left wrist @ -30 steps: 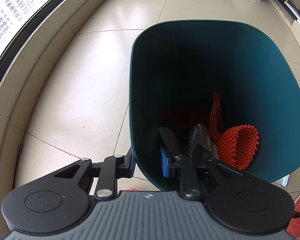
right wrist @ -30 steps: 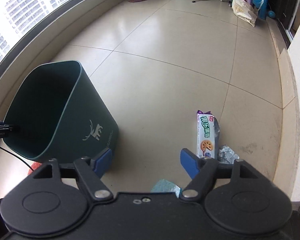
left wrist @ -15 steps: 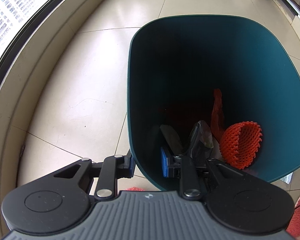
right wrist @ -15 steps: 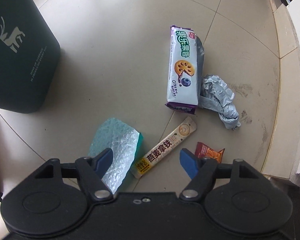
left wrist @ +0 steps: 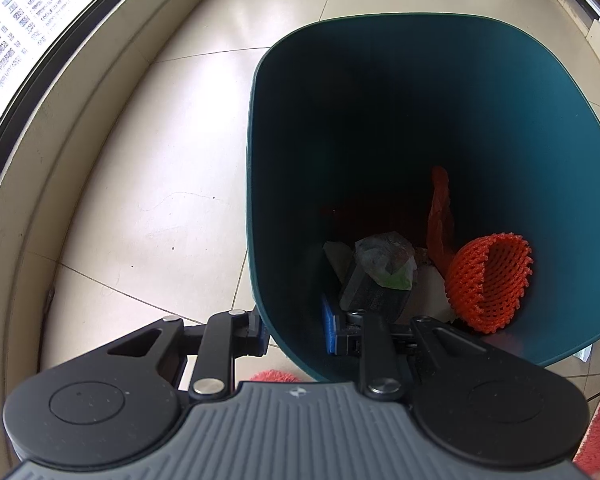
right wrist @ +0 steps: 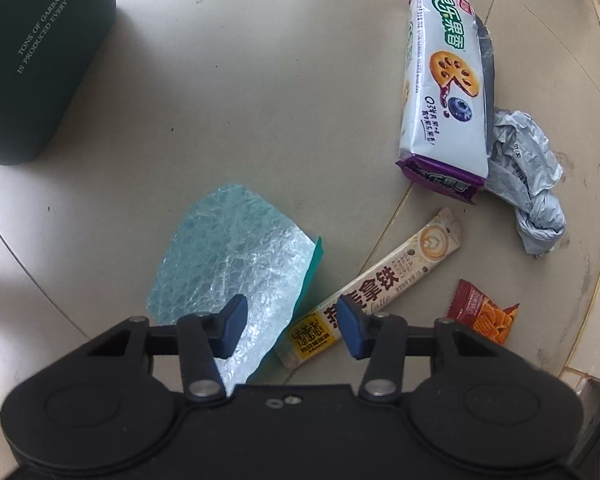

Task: Collect trash
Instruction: 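Move the right gripper to the teal bubble wrap and grasp it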

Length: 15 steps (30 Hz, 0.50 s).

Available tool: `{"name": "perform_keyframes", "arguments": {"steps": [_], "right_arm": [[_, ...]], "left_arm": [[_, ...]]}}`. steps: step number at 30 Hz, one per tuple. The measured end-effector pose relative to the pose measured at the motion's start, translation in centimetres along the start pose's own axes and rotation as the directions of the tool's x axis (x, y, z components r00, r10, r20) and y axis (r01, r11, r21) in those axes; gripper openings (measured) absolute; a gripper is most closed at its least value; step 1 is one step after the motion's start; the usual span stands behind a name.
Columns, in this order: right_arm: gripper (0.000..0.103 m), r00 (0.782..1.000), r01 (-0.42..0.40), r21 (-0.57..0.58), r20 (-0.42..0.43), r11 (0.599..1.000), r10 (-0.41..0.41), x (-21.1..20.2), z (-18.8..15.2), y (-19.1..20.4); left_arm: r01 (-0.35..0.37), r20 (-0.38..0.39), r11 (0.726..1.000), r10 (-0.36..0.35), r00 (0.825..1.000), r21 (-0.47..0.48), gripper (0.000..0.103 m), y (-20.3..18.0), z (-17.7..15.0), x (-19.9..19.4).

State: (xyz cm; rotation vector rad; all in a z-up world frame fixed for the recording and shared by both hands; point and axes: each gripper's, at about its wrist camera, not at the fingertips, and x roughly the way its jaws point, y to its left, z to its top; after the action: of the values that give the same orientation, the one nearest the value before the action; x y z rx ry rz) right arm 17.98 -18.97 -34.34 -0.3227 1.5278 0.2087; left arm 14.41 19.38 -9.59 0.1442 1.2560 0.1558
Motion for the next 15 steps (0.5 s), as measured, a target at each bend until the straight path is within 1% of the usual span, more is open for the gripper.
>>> {"name": "perform_keyframes", "arguments": {"steps": [1,2,4,6,7,11,15], "right_arm": [[0.037,1.000,-0.001,0.000,-0.003,1.000,0.001,0.2,0.0,0.2],[0.026,1.000,0.002,0.000,-0.004,1.000,-0.002,0.3,0.0,0.4],[0.011,1.000,-0.007,0.007,-0.005,1.000,0.007,0.3,-0.1,0.7],[0.007,1.000,-0.020,0.007,0.008,1.000,0.020,-0.1,-0.3,0.8],[0.003,1.000,-0.023,0.010,0.019,1.000,0.023,-0.6,-0.4,0.8],[0.001,0.998,-0.032,0.022,0.048,0.999,0.031,-3.1,-0.8,0.8],[0.001,0.993,-0.084,0.058,0.087,0.995,0.079,-6.7,-0.9,0.5]], "left_arm": [[-0.001,0.000,1.000,0.001,1.000,0.001,0.024,0.0,0.0,0.0],[-0.001,0.001,1.000,0.001,1.000,0.002,0.024,0.0,0.0,0.0],[0.001,0.002,1.000,-0.001,1.000,0.001,0.024,0.0,0.0,0.0],[0.004,0.003,1.000,-0.004,1.000,0.001,0.024,0.0,0.0,-0.1],[0.004,0.003,1.000,-0.004,1.000,0.001,0.024,0.0,0.0,-0.1],[0.003,0.003,1.000,-0.003,1.000,0.003,0.024,0.1,-0.1,0.0],[0.011,0.000,1.000,-0.011,1.000,-0.005,0.024,0.3,0.0,0.0]]}}
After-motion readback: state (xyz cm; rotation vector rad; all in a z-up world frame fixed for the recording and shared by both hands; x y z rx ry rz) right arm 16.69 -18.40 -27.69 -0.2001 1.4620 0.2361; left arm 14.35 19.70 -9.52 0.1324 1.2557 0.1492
